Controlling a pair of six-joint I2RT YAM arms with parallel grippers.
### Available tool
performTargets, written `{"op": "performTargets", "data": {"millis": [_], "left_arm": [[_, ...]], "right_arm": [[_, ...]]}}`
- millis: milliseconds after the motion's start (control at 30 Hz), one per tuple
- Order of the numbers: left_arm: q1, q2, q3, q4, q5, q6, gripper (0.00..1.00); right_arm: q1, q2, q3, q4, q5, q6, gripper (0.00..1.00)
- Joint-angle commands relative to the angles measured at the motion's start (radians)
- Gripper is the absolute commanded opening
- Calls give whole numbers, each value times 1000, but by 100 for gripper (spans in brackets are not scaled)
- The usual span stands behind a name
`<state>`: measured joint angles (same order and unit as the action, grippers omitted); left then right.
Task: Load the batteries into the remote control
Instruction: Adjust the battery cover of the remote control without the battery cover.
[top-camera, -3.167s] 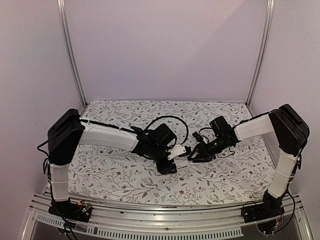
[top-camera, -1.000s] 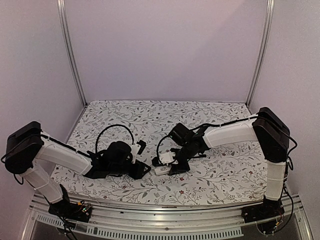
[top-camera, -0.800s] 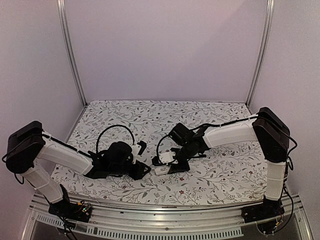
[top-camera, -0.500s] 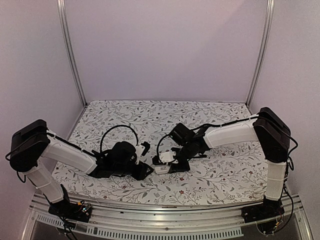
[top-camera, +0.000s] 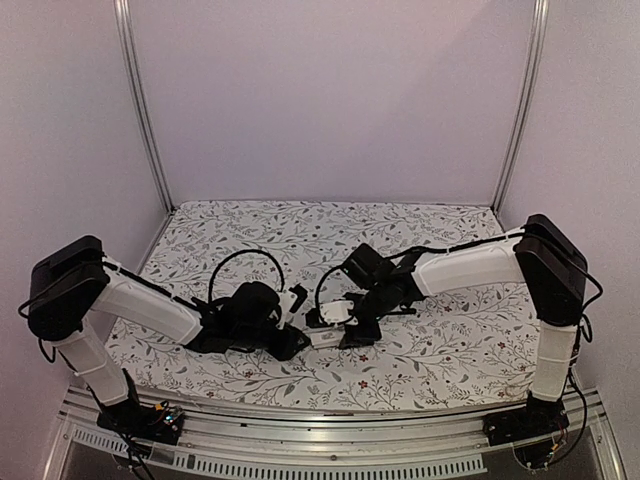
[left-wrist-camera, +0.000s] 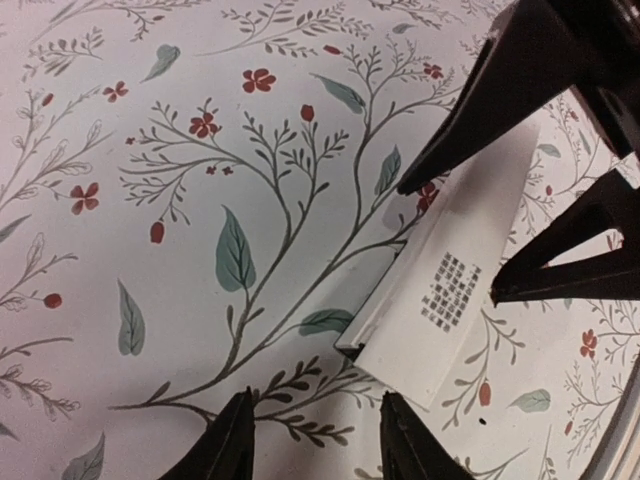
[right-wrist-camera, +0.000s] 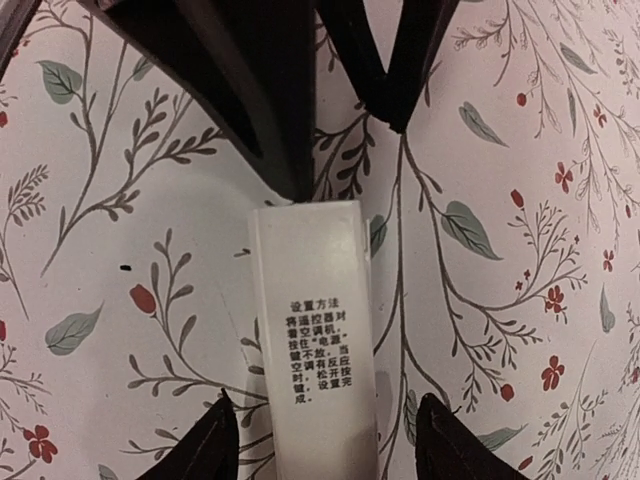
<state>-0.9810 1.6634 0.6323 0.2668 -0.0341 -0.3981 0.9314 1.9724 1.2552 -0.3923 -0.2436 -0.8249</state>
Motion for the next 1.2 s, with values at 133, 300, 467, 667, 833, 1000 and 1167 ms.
{"op": "performTargets", "data": {"millis": [133, 300, 467, 667, 833, 1000, 1167], "left_arm": [[-11, 31, 42, -33, -10, 41, 43], [-12, 49, 62, -38, -1, 52, 42], [-12, 64, 74, -47, -7, 60, 43], [-13, 57, 76, -66, -7, 67, 42], [-13, 28, 75, -107, -18, 90, 43], [-12, -66, 71, -191, -92, 195, 48], [-24, -135, 65, -171, 49, 421, 74]], "right_arm": [[-38, -194, -57, 78, -145, 75, 63], [-100, -344, -161, 173, -260, 178, 67], [-175, -433, -225, 275, -209, 484, 66], [-221, -443, -237, 177, 4, 855, 62], [-279, -432, -273, 105, 22, 1044, 57], [-328, -386, -286, 76, -71, 1137, 55], [-360, -335, -290, 55, -174, 1160, 54]]}}
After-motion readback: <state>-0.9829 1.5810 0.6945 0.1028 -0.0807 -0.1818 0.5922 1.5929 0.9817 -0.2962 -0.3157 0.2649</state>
